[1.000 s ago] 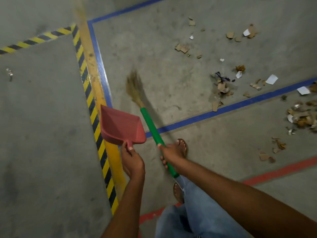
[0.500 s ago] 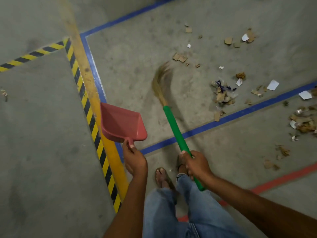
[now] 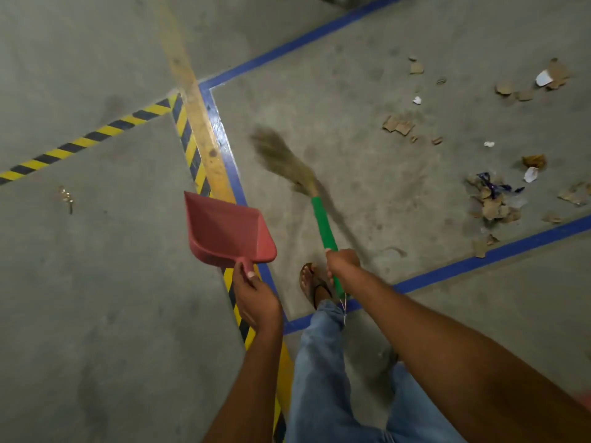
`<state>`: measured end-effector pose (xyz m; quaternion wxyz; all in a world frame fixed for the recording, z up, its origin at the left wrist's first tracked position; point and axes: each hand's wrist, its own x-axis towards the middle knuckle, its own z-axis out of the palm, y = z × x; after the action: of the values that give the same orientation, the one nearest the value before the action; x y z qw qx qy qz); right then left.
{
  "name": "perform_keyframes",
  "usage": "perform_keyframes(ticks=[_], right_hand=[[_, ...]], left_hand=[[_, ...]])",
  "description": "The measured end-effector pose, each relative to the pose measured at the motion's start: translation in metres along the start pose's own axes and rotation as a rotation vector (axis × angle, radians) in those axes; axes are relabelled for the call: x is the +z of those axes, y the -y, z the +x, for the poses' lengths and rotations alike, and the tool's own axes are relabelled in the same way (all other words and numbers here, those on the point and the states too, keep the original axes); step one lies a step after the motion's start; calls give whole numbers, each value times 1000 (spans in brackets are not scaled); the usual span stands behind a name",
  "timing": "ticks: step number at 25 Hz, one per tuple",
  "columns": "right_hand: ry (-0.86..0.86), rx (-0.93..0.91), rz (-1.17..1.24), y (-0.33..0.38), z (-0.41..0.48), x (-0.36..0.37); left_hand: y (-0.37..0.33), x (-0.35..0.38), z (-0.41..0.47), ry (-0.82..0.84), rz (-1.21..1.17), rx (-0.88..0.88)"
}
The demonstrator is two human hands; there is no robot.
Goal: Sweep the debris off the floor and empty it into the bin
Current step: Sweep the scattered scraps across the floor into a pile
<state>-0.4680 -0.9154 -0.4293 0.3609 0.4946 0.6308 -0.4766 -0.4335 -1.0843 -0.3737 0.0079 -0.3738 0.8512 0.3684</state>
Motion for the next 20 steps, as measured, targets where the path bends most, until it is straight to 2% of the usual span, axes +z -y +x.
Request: perform_keyframes(ticks=[3, 5, 7, 10, 14, 18, 20], right_hand=[[-165, -66, 18, 14, -58, 10], [-103, -159, 49, 20, -100, 6], [0, -208, -18, 27, -112, 8], [165, -81, 69, 71, -71, 18], [114, 129, 339, 122, -3, -1], [-30, 238, 521, 91, 39, -54], [-148, 196, 469, 32, 103, -64]], left_hand=[[-15, -5, 38, 41, 1, 14], [-38, -4, 59, 54, -3, 17], [-54, 5, 74, 66, 39, 20], [-82, 18, 89, 81, 56, 60], [-117, 52, 102, 178, 70, 173], [-155, 102, 90, 259, 67, 192], [-183, 131, 72, 308, 107, 222]])
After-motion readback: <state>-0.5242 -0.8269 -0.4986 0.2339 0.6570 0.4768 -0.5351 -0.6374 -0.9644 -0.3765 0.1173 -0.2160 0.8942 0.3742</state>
